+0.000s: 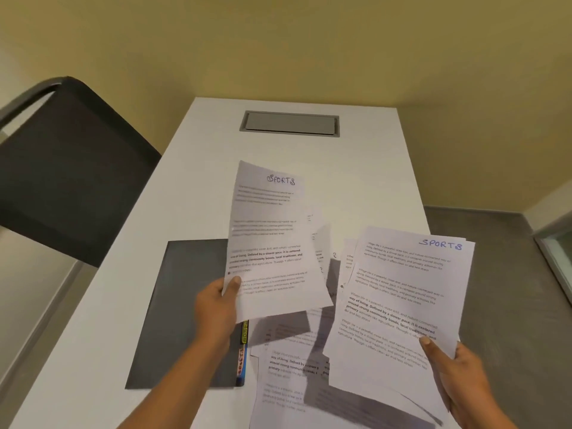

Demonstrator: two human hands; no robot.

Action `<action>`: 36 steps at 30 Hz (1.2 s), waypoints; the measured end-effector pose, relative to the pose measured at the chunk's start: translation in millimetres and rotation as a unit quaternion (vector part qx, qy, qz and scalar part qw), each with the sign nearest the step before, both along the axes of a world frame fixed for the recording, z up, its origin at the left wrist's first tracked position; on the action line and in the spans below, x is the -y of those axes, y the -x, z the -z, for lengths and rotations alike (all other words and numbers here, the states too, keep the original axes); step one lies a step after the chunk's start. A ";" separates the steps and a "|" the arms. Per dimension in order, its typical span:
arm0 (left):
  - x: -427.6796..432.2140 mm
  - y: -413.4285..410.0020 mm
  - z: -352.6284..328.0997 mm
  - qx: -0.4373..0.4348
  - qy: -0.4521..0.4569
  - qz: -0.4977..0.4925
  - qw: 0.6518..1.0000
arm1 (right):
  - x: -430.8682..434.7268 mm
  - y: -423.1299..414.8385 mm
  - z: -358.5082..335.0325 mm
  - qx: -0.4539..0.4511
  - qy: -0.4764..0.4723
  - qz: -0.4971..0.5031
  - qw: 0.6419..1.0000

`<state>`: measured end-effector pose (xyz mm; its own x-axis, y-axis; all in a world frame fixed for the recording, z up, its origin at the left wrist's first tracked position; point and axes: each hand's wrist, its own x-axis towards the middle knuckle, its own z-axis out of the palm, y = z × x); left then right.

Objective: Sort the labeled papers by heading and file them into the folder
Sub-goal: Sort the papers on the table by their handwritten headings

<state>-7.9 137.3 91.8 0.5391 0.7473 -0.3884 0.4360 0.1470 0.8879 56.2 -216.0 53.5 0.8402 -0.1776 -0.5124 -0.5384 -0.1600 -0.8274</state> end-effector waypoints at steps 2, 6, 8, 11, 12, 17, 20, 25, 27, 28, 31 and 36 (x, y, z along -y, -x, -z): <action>0.3 14.1 -18.4 0.025 0.039 0.012 0.999 | -7.7 5.5 -1.9 -0.007 0.002 -0.014 1.000; 19.4 36.2 -41.4 0.033 0.082 0.076 0.993 | -28.1 13.2 -10.1 -0.010 -0.012 -0.041 0.999; 36.1 44.9 -45.8 0.025 0.101 0.116 0.988 | -38.6 16.2 -16.5 -0.010 -0.019 -0.056 0.998; 60.2 54.6 -47.1 0.029 0.130 0.156 0.979 | -47.7 21.3 -24.0 -0.025 -0.033 -0.092 0.995; 66.5 56.7 -47.5 0.029 0.136 0.161 0.977 | -49.4 23.3 -28.3 -0.033 -0.042 -0.112 0.992; 80.1 59.9 -43.0 0.003 0.130 0.188 0.974 | -51.5 31.2 -53.6 -0.015 -0.067 -0.190 0.979; 82.2 60.9 -46.8 0.007 0.076 0.220 0.973 | -50.0 33.7 -62.5 -0.009 -0.083 -0.205 0.975; 77.9 57.8 -45.1 -0.020 -0.070 0.180 0.981 | -44.4 40.0 -68.3 -0.016 -0.121 -0.222 0.967; 78.3 54.2 -40.0 0.007 0.110 0.219 0.969 | -40.0 43.3 -64.9 -0.028 -0.123 -0.215 0.968; 80.2 53.3 -36.3 0.017 0.164 0.252 0.954 | -38.5 45.3 -63.6 -0.038 -0.108 -0.196 0.974; 92.6 55.7 -25.6 0.035 0.142 0.291 0.945 | -31.1 50.2 -58.4 -0.012 -0.127 -0.161 0.979; 106.2 60.0 -11.8 0.086 0.040 0.245 0.965 | -17.5 54.2 -50.8 0.103 -0.061 -0.203 0.972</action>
<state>-67.9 31.2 103.7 0.8817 0.3580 -0.3074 0.3173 0.0323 0.9478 2.0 -198.6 104.2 0.9154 0.2413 -0.3222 -0.2721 -0.2191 -0.9370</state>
